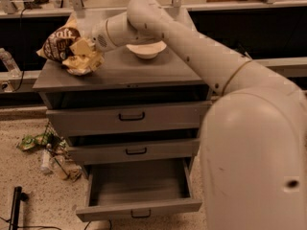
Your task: Place brown chip bag into bottom drawer
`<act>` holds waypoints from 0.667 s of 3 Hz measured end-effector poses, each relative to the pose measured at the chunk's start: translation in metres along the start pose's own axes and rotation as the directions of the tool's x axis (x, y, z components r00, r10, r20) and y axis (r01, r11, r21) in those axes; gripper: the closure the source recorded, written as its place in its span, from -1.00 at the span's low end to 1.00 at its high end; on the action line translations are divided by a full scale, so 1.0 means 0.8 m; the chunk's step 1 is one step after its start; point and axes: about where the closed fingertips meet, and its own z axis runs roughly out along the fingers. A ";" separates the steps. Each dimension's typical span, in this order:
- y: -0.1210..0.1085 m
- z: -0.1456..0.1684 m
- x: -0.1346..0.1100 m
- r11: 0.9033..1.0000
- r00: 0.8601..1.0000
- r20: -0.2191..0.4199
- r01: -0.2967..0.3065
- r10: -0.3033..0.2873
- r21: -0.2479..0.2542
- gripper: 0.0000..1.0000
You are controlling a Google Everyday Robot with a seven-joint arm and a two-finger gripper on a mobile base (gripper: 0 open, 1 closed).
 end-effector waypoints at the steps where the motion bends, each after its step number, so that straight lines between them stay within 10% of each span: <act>1: 0.036 -0.031 0.003 0.999 0.999 0.034 -0.012 0.013 -0.035 1.00; 2: 0.079 -0.061 0.008 0.996 0.996 0.063 -0.067 0.070 -0.055 1.00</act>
Offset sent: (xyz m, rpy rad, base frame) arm -0.1336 -0.0502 0.0048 0.1284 0.1538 0.0124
